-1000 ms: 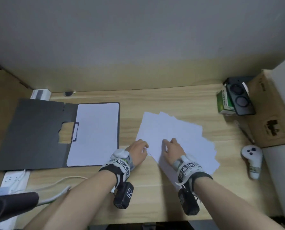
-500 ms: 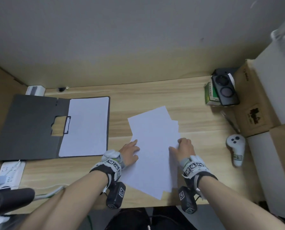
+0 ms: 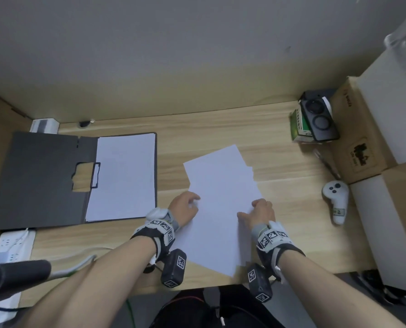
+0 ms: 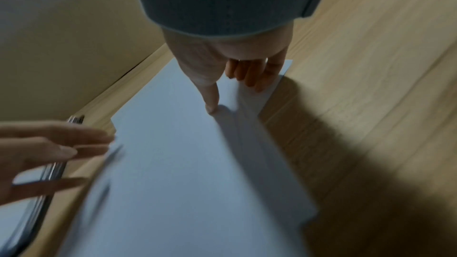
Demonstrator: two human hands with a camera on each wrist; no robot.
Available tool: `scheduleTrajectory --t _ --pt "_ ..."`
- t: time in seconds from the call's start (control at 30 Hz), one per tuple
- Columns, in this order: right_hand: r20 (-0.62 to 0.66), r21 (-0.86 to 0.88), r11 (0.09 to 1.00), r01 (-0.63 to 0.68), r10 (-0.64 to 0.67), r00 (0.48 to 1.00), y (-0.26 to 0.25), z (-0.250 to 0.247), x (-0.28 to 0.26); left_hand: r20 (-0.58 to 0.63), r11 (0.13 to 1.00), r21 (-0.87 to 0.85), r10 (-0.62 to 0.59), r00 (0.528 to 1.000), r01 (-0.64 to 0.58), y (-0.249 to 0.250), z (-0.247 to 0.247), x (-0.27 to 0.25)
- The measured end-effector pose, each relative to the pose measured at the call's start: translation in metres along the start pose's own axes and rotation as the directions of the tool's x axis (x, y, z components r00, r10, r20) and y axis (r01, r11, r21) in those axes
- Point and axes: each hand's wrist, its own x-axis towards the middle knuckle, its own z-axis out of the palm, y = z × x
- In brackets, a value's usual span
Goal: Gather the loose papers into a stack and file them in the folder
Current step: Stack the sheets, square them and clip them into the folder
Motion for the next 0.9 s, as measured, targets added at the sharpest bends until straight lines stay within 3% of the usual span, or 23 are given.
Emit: scheduleTrajectory --t 0.07,0.17,0.27,0.4,0.47,0.67,0.77,0.9 --pt "0.032 -0.014 0.999 0.050 -0.050 0.998 0.002 0.000 -0.001 -0.091 0.999 -0.008 -0.053 0.994 0.052 -0.008 -0.001 -0.003" --pt "0.056 0.124 0.992 0.022 -0.029 0.998 -0.001 0.001 -0.007 -0.047 0.982 0.010 -0.188 0.981 0.189 -0.018 -0.003 -0.004" --pt "0.066 0.270 0.963 0.028 -0.047 0.997 -0.005 0.007 -0.013 -0.001 0.982 -0.028 -0.189 0.982 0.189 -0.022 -0.007 -0.003" --pt "0.030 0.314 0.949 0.042 -0.054 0.998 -0.003 0.005 -0.011 -0.074 0.975 -0.133 -0.188 0.979 0.177 -0.021 -0.010 -0.003" --pt "-0.002 0.323 0.946 0.035 -0.036 0.999 -0.002 0.001 -0.008 -0.086 0.962 -0.113 -0.257 0.963 0.247 -0.022 -0.010 -0.006" --pt "-0.047 0.416 0.909 0.017 0.003 0.999 0.002 -0.012 -0.007 0.013 0.893 -0.151 -0.426 0.904 0.423 -0.029 0.000 -0.010" --pt "-0.063 0.477 0.879 0.013 0.019 0.998 0.005 -0.014 -0.009 0.030 0.872 -0.258 -0.424 0.905 0.417 -0.036 0.007 -0.013" --pt "-0.111 0.422 0.906 0.013 0.037 0.993 0.013 -0.014 -0.004 -0.018 0.906 -0.230 -0.368 0.930 0.355 -0.039 0.009 -0.020"
